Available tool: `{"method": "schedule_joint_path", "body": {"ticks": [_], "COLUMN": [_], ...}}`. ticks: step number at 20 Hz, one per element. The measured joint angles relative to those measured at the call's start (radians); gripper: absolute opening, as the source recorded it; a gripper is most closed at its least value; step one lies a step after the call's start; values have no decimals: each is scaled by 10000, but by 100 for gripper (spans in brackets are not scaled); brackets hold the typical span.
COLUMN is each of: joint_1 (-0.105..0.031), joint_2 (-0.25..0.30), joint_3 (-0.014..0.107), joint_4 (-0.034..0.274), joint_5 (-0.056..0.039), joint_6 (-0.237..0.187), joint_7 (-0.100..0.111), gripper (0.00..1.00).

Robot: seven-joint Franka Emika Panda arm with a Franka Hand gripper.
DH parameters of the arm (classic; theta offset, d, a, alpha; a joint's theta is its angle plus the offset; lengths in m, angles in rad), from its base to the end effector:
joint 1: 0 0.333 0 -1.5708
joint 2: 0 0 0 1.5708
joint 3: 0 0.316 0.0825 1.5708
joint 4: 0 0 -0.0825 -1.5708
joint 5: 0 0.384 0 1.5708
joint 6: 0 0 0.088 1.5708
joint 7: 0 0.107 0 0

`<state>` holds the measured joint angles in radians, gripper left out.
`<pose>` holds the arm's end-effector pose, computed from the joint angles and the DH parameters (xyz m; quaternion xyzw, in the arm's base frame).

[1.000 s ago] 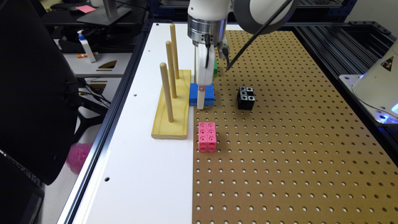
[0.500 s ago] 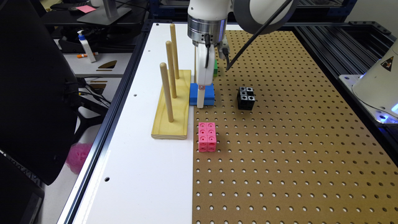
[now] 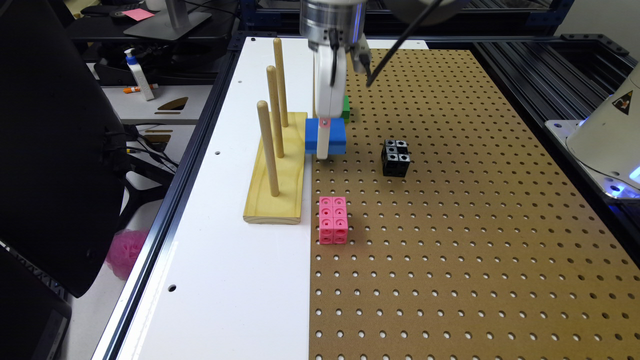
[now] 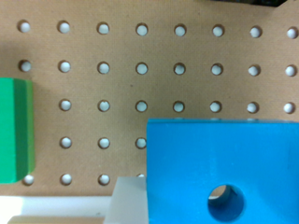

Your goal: Pick up blue block.

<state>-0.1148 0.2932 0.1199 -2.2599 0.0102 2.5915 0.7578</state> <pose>0.5443 0.0032 0.2357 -0.9270 0.3740 -0.0113 0.0261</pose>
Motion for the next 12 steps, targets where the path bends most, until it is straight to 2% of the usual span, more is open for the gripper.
{"method": "schedule_joint_path", "body": {"ticks": [12], "joint_1": [2], "joint_2": [-2004], "joint_3": [20], "joint_4": [7], "joint_5": [10], "joint_6": [-1923], "joint_7": [45], "gripper": [0]}}
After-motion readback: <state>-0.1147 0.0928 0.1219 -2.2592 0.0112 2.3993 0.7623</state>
